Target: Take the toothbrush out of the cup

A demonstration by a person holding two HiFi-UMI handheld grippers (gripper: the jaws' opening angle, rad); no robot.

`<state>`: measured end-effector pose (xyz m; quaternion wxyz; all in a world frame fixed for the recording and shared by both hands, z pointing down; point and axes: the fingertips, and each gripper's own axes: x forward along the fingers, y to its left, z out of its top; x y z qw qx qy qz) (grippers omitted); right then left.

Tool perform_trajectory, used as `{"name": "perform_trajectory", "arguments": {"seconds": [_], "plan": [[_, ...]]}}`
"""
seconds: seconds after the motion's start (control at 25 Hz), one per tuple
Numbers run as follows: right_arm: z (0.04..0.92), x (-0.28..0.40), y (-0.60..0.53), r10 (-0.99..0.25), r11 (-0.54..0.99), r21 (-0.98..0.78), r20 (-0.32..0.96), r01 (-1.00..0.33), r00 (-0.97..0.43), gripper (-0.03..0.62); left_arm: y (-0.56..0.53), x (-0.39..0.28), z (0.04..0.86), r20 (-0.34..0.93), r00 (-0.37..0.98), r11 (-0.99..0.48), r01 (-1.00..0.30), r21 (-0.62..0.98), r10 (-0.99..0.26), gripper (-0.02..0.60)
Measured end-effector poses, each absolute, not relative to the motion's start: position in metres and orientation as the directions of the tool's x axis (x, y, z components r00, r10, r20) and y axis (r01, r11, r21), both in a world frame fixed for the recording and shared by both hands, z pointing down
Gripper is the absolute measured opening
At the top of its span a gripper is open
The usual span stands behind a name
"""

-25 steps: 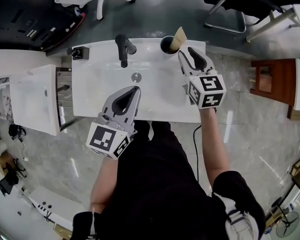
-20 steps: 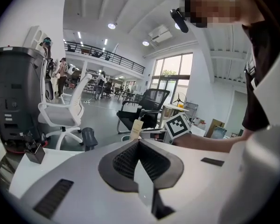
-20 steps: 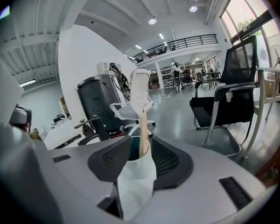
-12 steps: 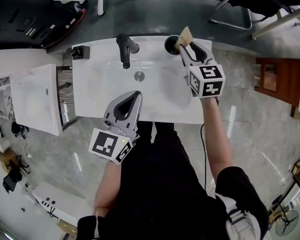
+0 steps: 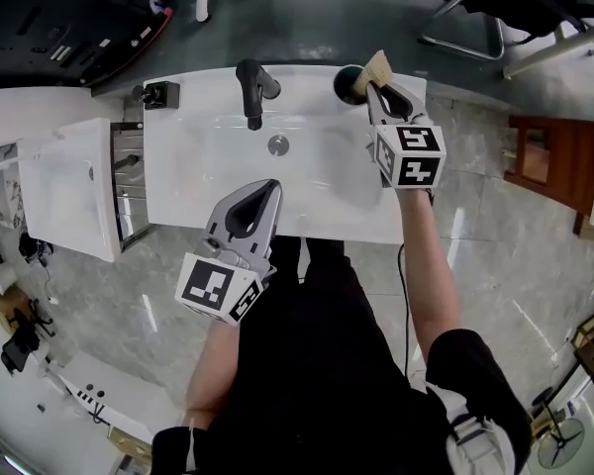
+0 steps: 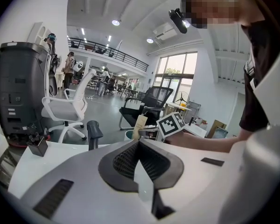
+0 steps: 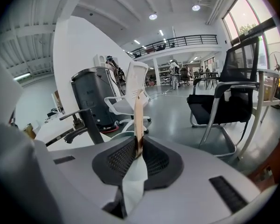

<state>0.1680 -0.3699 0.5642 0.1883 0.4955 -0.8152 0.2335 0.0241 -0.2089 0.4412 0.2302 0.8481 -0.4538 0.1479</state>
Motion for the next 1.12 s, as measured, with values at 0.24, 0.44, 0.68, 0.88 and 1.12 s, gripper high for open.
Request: {"name": "perform_trajectory", "arguments": {"seconds": [0.24, 0.44, 0.68, 0.88, 1.12], "plan": [[0.563, 0.166, -0.368, -0.718, 0.408, -0.192, 0.537, -0.893, -0.444, 0.041, -0.206, 0.023, 0.439, 0.453, 0.543, -0.479, -0.839, 0.258, -0.707, 0.014], [0.557, 0.166, -0.365, -0.736, 0.394, -0.202, 0.515, -0.897, -0.440, 0.034, -0.201, 0.017, 0.441, 0.455, 0.534, -0.467, -0.845, 0.260, -0.713, 0.013], [0.541, 0.168, -0.358, -0.763, 0.388, -0.210, 0.472, -0.897, -0.441, 0.034, -0.193, 0.022, 0.440, 0.440, 0.547, -0.477, -0.837, 0.268, -0.712, 0.014], [0.517, 0.174, -0.353, -0.803, 0.357, -0.233, 0.418, -0.905, -0.425, 0.034, -0.184, 0.021, 0.436, 0.423, 0.565, -0.493, -0.825, 0.275, -0.709, 0.013], [0.479, 0.186, -0.345, -0.856, 0.322, -0.211, 0.350, -0.923, -0.379, 0.034, -0.178, 0.014, 0.424, 0.382, 0.588, -0.518, -0.809, 0.280, -0.713, 0.014]]}}
